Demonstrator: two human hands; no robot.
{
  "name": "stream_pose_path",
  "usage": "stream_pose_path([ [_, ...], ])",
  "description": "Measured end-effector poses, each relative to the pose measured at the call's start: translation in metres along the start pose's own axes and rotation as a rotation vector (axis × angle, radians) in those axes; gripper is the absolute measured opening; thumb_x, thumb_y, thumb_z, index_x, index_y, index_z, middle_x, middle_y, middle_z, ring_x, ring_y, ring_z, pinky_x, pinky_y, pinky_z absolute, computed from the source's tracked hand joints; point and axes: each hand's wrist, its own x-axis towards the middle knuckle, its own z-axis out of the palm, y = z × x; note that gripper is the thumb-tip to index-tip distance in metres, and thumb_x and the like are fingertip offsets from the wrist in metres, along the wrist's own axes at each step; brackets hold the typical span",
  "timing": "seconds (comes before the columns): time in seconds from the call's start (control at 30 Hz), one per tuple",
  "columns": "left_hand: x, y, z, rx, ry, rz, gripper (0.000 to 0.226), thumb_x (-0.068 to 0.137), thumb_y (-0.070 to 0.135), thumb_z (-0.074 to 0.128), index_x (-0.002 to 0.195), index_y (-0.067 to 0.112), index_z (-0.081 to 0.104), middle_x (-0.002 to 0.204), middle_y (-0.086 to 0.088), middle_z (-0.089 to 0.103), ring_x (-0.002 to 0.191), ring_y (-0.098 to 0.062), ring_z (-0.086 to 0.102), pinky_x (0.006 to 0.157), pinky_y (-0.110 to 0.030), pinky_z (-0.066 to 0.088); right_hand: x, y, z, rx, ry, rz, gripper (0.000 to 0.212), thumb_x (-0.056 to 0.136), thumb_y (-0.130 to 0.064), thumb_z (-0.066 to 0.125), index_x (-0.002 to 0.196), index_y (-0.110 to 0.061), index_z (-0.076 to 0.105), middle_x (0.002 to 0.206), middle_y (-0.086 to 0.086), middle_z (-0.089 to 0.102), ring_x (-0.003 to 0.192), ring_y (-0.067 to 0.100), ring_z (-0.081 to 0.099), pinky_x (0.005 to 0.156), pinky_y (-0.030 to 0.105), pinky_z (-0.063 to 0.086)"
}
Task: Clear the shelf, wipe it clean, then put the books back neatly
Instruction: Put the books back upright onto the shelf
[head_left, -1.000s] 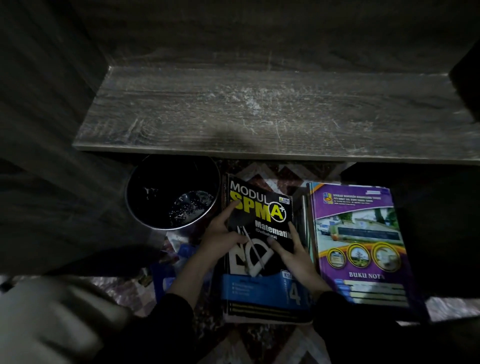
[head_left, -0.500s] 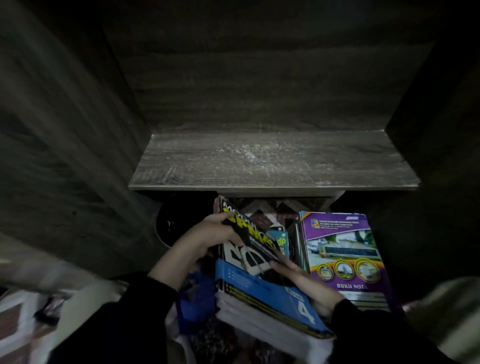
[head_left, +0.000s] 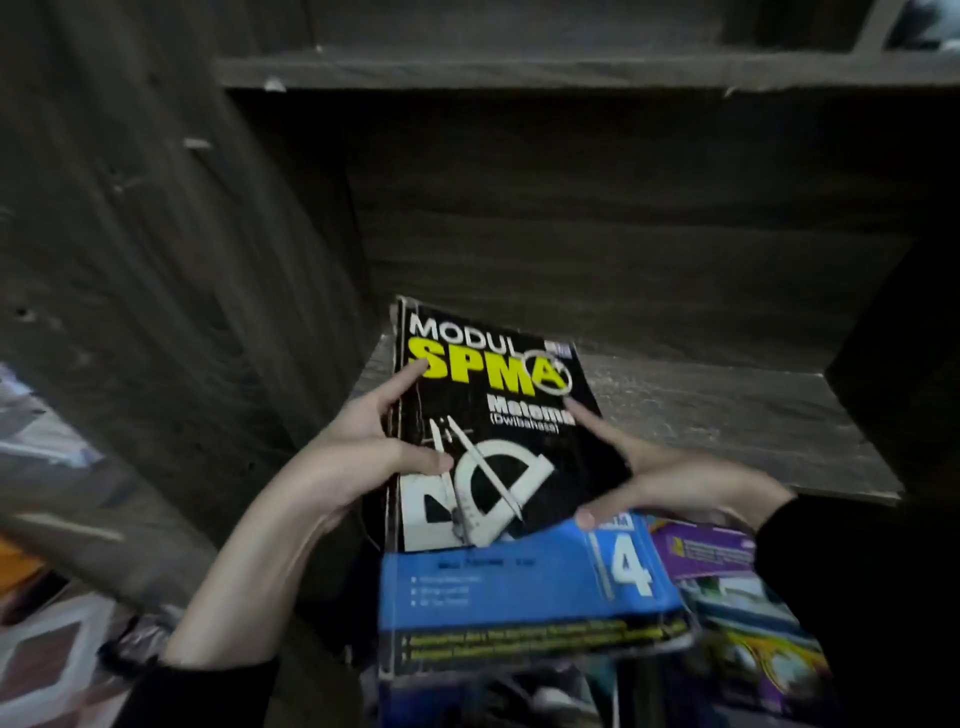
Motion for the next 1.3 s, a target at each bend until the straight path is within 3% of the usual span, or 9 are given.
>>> stream_pose_path([
  [0.1, 0.024, -0.006, -0.012, -0.029, 0.159, 0.183, 0.101, 0.068, -0.017, 0.072, 0.144, 0.038, 0.035, 0.109, 0.017, 0.064, 0.087, 0.004, 0.067, 0.074, -0.011, 0.052, 0.061, -0.036, -0.021, -0.079, 0.115, -0.168, 0.126, 0.064, 0.008, 0.081, 0.145, -0.055, 0.008, 0.151, -0.012, 0.023, 0.109, -0.019, 0.049, 0.084, 0.008, 0.044],
  [0.23, 0.063, -0.019, -0.022, 0.069, 0.444, 0.407, 0.099, 0.075, -0.017, 0.067, 0.147, 0.038, 0.028, 0.115, 0.027, 0.045, 0.089, 0.03, 0.049, 0.074, 0.006, 0.036, 0.146, -0.07, -0.04, -0.406, 0.286, -0.33, 0.137, 0.06, -0.006, 0.089, 0.13, -0.073, -0.008, 0.154, 0.019, 0.015, 0.134, 0.023, 0.028, 0.087, 0.007, 0.037],
  [0.33, 0.092, -0.032, -0.027, 0.138, 0.626, 0.488, 0.098, 0.08, -0.014, 0.064, 0.14, 0.055, 0.028, 0.125, 0.007, 0.045, 0.064, 0.006, 0.053, 0.065, -0.002, 0.042, 0.191, -0.092, -0.045, -0.506, 0.321, -0.448, 0.141, 0.064, -0.002, 0.085, 0.131, -0.068, -0.02, 0.159, 0.018, -0.005, 0.142, 0.036, 0.014, 0.092, 0.019, 0.037],
  [0.5, 0.128, -0.048, -0.034, 0.267, 0.789, 0.551, 0.102, 0.084, -0.013, 0.06, 0.131, 0.069, 0.023, 0.131, 0.001, 0.038, 0.048, -0.008, 0.038, 0.06, -0.024, 0.053, 0.245, -0.106, -0.047, -0.522, 0.323, -0.57, 0.139, 0.071, 0.006, 0.079, 0.134, -0.061, -0.025, 0.159, 0.003, -0.016, 0.12, 0.035, 0.051, 0.085, 0.025, 0.055],
  [0.6, 0.144, -0.059, -0.037, 0.304, 0.907, 0.551, 0.101, 0.082, -0.014, 0.06, 0.133, 0.066, 0.023, 0.136, -0.004, 0.036, 0.054, -0.016, 0.043, 0.067, -0.046, 0.055, 0.267, -0.109, -0.045, -0.539, 0.345, -0.588, 0.137, 0.072, 0.003, 0.079, 0.134, -0.06, -0.026, 0.158, 0.0, -0.02, 0.135, 0.013, 0.027, 0.088, 0.013, 0.044],
  [0.77, 0.155, -0.066, -0.038, 0.396, 1.012, 0.558, 0.1, 0.083, -0.011, 0.06, 0.14, 0.06, 0.018, 0.139, -0.011, 0.034, 0.1, -0.035, 0.058, 0.087, -0.048, 0.052, 0.287, -0.106, -0.036, -0.59, 0.429, -0.562, 0.139, 0.071, -0.001, 0.081, 0.127, -0.064, -0.031, 0.157, 0.017, -0.015, 0.112, 0.035, 0.056, 0.075, 0.02, 0.051],
  [0.9, 0.155, -0.07, -0.036, 0.493, 1.025, 0.54, 0.091, 0.085, -0.007, 0.059, 0.144, 0.045, 0.014, 0.141, -0.021, 0.031, 0.121, -0.032, 0.048, 0.097, -0.042, 0.046, 0.288, -0.107, -0.022, -0.689, 0.551, -0.487, 0.139, 0.073, -0.004, 0.08, 0.126, -0.062, -0.034, 0.152, 0.035, -0.005, 0.078, 0.024, 0.068, 0.069, 0.033, 0.059],
  [1.13, 0.148, -0.069, -0.03, 0.587, 1.003, 0.409, 0.089, 0.087, -0.005, 0.054, 0.148, 0.042, 0.009, 0.144, -0.021, 0.022, 0.125, -0.03, 0.025, 0.087, -0.032, 0.038, 0.29, -0.096, 0.011, -0.846, 0.687, -0.295, 0.109, 0.087, -0.032, 0.069, 0.138, -0.054, -0.024, 0.14, 0.031, 0.034, 0.094, 0.035, 0.063, 0.075, 0.039, 0.051],
  [1.3, 0.14, -0.083, -0.009, 0.755, 1.127, 0.451, 0.081, 0.076, -0.005, 0.061, 0.148, 0.02, 0.034, 0.15, -0.015, 0.007, 0.13, -0.035, 0.018, 0.104, -0.054, 0.032, 0.289, -0.093, 0.019, -0.749, 0.603, -0.252, 0.112, 0.085, -0.034, 0.07, 0.137, -0.054, -0.026, 0.144, 0.027, 0.033, 0.114, 0.04, 0.054, 0.087, 0.043, 0.046],
])
